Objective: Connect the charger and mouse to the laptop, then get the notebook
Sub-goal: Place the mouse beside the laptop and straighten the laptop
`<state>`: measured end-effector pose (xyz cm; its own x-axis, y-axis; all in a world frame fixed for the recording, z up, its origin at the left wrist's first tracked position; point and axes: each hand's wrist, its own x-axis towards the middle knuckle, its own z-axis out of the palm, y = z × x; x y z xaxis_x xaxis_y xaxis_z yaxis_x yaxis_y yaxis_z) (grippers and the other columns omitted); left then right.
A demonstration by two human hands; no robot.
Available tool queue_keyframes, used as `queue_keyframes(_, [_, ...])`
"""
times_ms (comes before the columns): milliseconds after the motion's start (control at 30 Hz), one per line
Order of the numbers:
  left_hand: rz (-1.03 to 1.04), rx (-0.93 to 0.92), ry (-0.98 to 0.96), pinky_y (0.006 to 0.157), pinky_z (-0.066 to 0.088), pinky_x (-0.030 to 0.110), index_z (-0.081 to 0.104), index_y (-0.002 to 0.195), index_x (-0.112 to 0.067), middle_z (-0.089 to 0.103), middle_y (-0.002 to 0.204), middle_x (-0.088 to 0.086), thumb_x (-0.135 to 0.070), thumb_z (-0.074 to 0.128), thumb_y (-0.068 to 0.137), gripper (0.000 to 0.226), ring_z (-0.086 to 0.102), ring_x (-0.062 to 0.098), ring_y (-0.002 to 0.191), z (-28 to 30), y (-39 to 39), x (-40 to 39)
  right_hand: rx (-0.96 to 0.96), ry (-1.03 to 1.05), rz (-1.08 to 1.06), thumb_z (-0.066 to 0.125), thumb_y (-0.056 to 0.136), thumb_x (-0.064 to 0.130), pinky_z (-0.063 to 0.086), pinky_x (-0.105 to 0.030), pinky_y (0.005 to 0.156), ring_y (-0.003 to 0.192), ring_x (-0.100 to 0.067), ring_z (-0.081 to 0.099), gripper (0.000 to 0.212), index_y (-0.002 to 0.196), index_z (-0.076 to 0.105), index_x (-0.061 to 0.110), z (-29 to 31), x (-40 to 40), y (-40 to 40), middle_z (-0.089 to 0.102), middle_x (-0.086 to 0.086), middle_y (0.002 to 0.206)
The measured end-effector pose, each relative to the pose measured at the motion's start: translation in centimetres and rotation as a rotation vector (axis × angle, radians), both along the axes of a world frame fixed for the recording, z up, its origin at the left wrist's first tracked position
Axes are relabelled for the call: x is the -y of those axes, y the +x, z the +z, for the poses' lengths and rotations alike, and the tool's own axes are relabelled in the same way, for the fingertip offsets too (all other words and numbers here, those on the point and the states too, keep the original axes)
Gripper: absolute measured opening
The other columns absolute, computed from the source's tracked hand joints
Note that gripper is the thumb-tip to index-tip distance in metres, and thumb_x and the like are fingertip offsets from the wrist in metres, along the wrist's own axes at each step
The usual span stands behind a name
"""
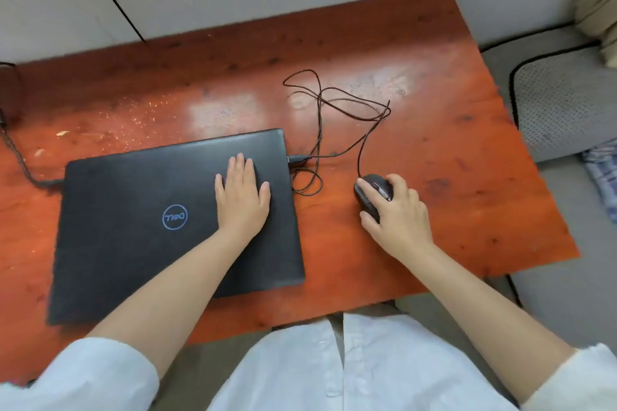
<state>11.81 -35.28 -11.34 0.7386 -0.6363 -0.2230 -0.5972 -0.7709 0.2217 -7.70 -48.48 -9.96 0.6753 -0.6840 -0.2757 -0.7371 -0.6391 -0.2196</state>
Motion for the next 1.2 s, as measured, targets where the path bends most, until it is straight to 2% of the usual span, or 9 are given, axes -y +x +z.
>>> queue_keyframes(133, [-0.196, 0.002, -0.023, 0.118, 0.008, 0.041, 0.021, 0.144, -0.003, 0.012, 0.157, 0.011, -0.024, 0.037, 0.098, 0.052, 0.005, 0.022, 0.145, 0.6, 0.9, -4.2, 0.025, -0.005, -0.265, 0.049, 0.089, 0.039, 0.040, -0.044, 0.094, 0.112, -0.038, 0.043, 0.050, 0.136, 0.032, 0.038, -0.7, -5.4, 2.4, 0.029, -0.014, 0.143])
queue_keyframes(333, [-0.243, 0.014, 0.003, 0.118, 0.010, 0.041, 0.024, 0.143, -0.002, 0.015, 0.156, 0.011, -0.023, 0.039, 0.097, 0.052, 0.008, 0.023, 0.145, 1.2, 2.3, -10.3, 0.019, -0.092, -0.393, 0.051, 0.088, 0.038, 0.035, -0.044, 0.094, 0.109, -0.039, 0.045, 0.047, 0.133, 0.039, 0.035, -1.9, -8.4, 4.5, 0.033, -0.016, 0.142])
queue_keyframes(567, [-0.205, 0.039, 0.005, 0.118, 0.011, 0.039, 0.025, 0.143, -0.006, 0.015, 0.157, 0.009, -0.025, 0.037, 0.098, 0.050, 0.008, 0.021, 0.145, 1.6, 1.0, -14.4, -0.011, -0.119, -0.275, 0.055, 0.086, 0.038, 0.040, -0.043, 0.092, 0.112, -0.039, 0.044, 0.049, 0.132, 0.039, 0.031, -1.4, -8.3, 3.6, 0.033, -0.016, 0.141])
queue_keyframes(700, [-0.186, 0.072, 0.000, 0.118, 0.011, 0.039, 0.026, 0.143, -0.007, 0.015, 0.157, 0.009, -0.026, 0.038, 0.098, 0.050, 0.008, 0.020, 0.145, 1.5, -1.3, -17.8, -0.072, -0.119, -0.192, 0.052, 0.087, 0.043, 0.035, -0.044, 0.100, 0.124, -0.038, 0.036, 0.060, 0.140, 0.026, 0.031, -1.0, -8.3, 2.4, 0.022, -0.015, 0.150])
queue_keyframes(867, [-0.054, 0.091, -0.041, 0.116, 0.015, 0.041, 0.033, 0.140, -0.005, 0.022, 0.155, 0.012, -0.022, 0.044, 0.096, 0.048, 0.014, 0.023, 0.144, 1.5, -5.5, -23.4, 0.094, -0.177, -0.114, 0.051, 0.089, 0.032, 0.021, -0.049, 0.111, 0.138, -0.036, 0.018, 0.059, 0.141, 0.028, 0.018, -1.1, -12.9, -1.2, 0.018, -0.019, 0.153])
queue_keyframes(967, [0.019, 0.081, -0.016, 0.116, 0.017, 0.042, 0.033, 0.140, -0.006, 0.023, 0.154, 0.013, -0.022, 0.045, 0.095, 0.050, 0.014, 0.025, 0.144, 1.1, -8.4, -27.3, 0.171, -0.132, -0.022, 0.050, 0.090, 0.027, 0.017, -0.049, 0.113, 0.140, -0.034, 0.018, 0.054, 0.139, 0.033, 0.012, -2.0, -17.7, -3.6, 0.023, -0.020, 0.152])
queue_keyframes(1100, [0.143, 0.054, 0.087, 0.115, 0.021, 0.042, 0.026, 0.143, -0.007, 0.018, 0.155, 0.013, -0.027, 0.044, 0.095, 0.054, 0.011, 0.027, 0.144, 1.2, -9.8, -31.5, 0.236, -0.026, 0.057, 0.049, 0.092, 0.024, 0.019, -0.045, 0.113, 0.139, -0.031, 0.023, 0.051, 0.138, 0.035, 0.007, -2.1, -22.0, -4.0, 0.030, -0.020, 0.149])
queue_keyframes(1200, [0.238, 0.054, 0.117, 0.114, 0.024, 0.043, 0.023, 0.143, -0.008, 0.017, 0.155, 0.015, -0.030, 0.046, 0.094, 0.059, 0.010, 0.029, 0.144, 2.0, -8.2, -32.5, 0.298, 0.069, 0.017, 0.051, 0.092, 0.028, 0.024, -0.043, 0.112, 0.137, -0.033, 0.024, 0.056, 0.139, 0.030, 0.006, -1.1, -22.9, -1.6, 0.029, -0.021, 0.148])
